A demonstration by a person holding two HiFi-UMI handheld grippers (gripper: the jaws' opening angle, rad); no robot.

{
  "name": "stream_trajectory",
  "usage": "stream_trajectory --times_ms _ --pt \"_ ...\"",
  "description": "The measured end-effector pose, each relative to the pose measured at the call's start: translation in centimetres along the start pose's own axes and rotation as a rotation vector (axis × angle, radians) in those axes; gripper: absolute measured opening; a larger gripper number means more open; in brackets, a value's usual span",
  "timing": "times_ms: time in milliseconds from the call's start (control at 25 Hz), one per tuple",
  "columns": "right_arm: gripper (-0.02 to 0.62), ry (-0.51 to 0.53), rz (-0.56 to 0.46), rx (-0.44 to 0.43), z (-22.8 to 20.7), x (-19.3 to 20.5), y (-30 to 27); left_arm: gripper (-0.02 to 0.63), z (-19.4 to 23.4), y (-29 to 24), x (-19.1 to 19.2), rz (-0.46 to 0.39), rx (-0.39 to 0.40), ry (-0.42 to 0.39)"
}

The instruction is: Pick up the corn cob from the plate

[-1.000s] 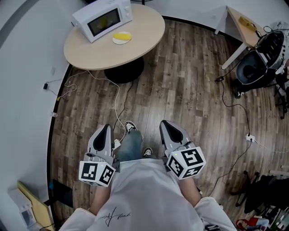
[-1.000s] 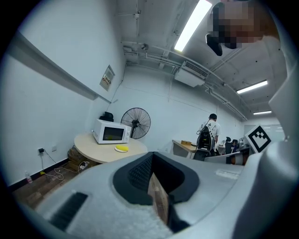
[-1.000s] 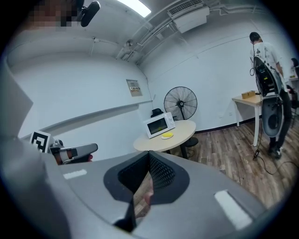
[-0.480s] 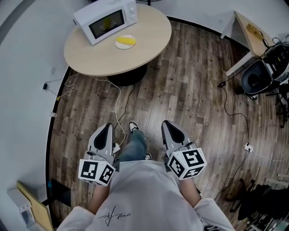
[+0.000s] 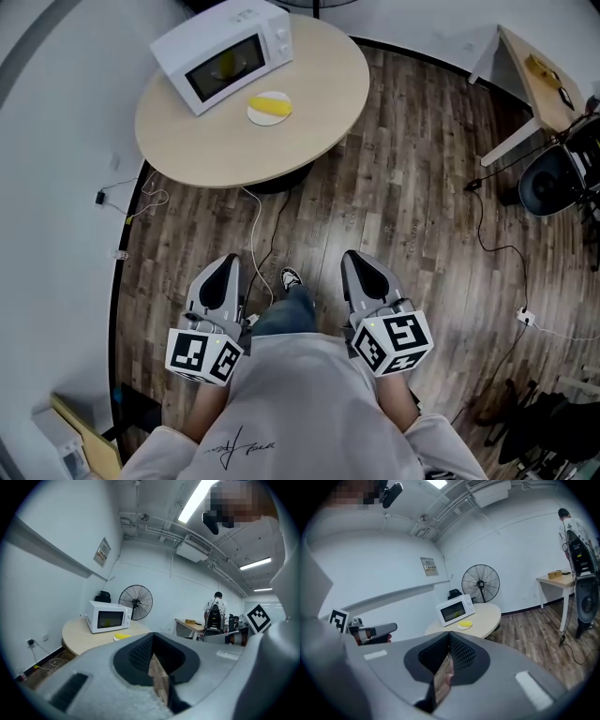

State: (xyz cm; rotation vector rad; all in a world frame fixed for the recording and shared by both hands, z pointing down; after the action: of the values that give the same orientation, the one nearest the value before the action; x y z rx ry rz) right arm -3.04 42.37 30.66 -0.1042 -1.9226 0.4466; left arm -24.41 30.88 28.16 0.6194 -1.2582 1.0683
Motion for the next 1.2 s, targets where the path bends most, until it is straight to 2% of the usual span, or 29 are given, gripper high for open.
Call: stream_trajectory --times_ms 240,560,960,1200 --pt "0.012 -0.007 0.002 -0.005 0.3 -2.4 -6.1 -0.006 4.5 -3.9 -1.8 0.014 0.006 -0.001" --pt "0.012 0.008 0.024 -0.036 2.0 -5.0 -13.7 -0.006 10.1 -7.1 -4.4 -0.008 0.012 0.001" --pt "0.012 0.086 0.095 -0.124 3.6 -6.6 -18.7 -0.006 13.5 -9.4 -4.6 -0.023 -0.031 0.068" --pt "0.012 0.108 0.095 -0.161 1.7 -9.3 -22.9 -0.006 14.6 -13.6 -5.6 -0.043 -0.056 0.079"
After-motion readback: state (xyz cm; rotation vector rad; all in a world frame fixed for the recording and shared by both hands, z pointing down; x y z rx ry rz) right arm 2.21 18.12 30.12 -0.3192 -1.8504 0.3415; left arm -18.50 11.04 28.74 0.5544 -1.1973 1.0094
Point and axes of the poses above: the fingertips, and each gripper's own axes: y backward along the fingers, z to its left, x out of its underside, the point moved 7 cm from there along y, backward along the fingers, and after that the axes turned 9 degrees about x, right-handed, at the moved point
